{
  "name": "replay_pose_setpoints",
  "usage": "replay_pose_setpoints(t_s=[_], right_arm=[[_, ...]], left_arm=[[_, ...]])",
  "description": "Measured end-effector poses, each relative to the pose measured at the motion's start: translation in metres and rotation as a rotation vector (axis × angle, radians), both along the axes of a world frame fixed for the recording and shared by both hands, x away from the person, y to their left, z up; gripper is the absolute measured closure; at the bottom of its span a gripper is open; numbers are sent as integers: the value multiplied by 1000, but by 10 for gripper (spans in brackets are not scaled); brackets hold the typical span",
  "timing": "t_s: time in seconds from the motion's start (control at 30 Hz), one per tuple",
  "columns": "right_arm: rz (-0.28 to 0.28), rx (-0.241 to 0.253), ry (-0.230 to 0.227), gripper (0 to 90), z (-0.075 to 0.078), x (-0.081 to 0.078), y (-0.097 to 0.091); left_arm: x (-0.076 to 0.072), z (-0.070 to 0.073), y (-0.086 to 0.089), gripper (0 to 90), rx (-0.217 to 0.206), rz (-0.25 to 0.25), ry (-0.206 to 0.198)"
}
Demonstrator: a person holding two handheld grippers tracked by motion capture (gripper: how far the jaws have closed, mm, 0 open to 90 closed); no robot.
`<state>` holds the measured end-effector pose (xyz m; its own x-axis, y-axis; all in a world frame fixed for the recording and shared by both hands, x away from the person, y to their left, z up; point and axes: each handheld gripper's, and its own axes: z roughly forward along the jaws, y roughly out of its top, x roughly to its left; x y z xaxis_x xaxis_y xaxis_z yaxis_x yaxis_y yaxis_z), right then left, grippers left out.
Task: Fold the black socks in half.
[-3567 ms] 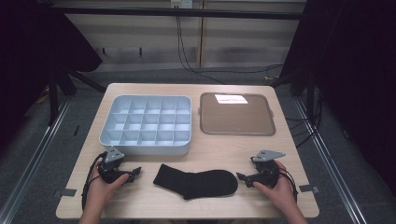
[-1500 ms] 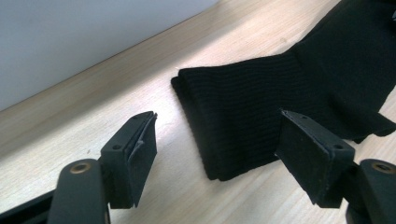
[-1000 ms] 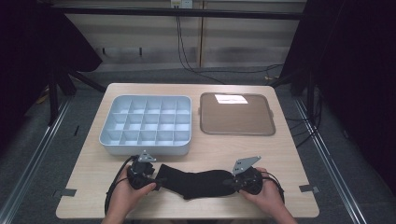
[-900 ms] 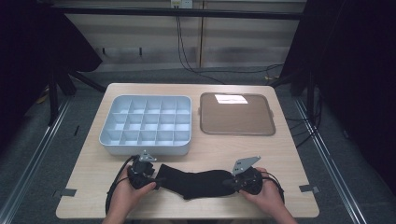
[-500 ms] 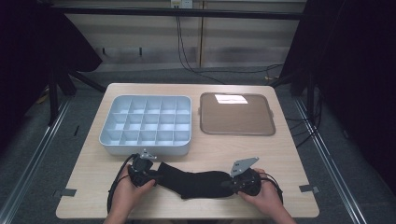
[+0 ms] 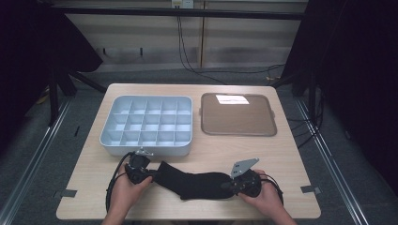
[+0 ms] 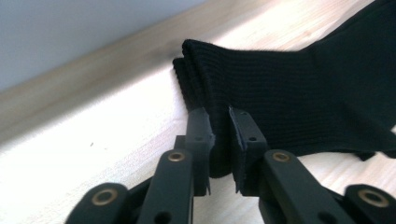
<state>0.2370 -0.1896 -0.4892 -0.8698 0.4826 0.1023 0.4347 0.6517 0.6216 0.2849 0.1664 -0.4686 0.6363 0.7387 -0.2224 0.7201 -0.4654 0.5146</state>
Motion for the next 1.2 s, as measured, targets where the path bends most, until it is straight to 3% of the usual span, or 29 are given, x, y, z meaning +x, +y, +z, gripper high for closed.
replay_pose_setpoints(t_s=[0.17, 0.27, 0.4, 0.43, 0.73, 0.8, 0.87, 1.2], right_arm=[[-2, -1, 2, 900, 0, 0, 1], [5, -3, 2, 900, 0, 0, 1], [6, 3, 4, 900, 0, 0, 1], [8, 4, 4, 900, 0, 0, 1], [6, 1, 5, 900, 0, 0, 1], [6, 6, 6, 900, 0, 0, 1], [6, 6, 6, 900, 0, 0, 1], [6, 5, 6, 900, 0, 0, 1]], left_arm=[[1, -2, 0, 798, 2, 3, -1], [0, -4, 2, 718, 28, 29, -51], [0, -4, 6, 641, 34, 58, -48], [1, -5, 7, 641, 25, 62, -32], [-1, -11, 1, 635, 41, 47, -23], [-4, -11, -5, 636, 80, 45, -47], [-5, -10, -7, 650, 90, 43, -50], [-4, -9, -10, 792, 88, 41, -12]])
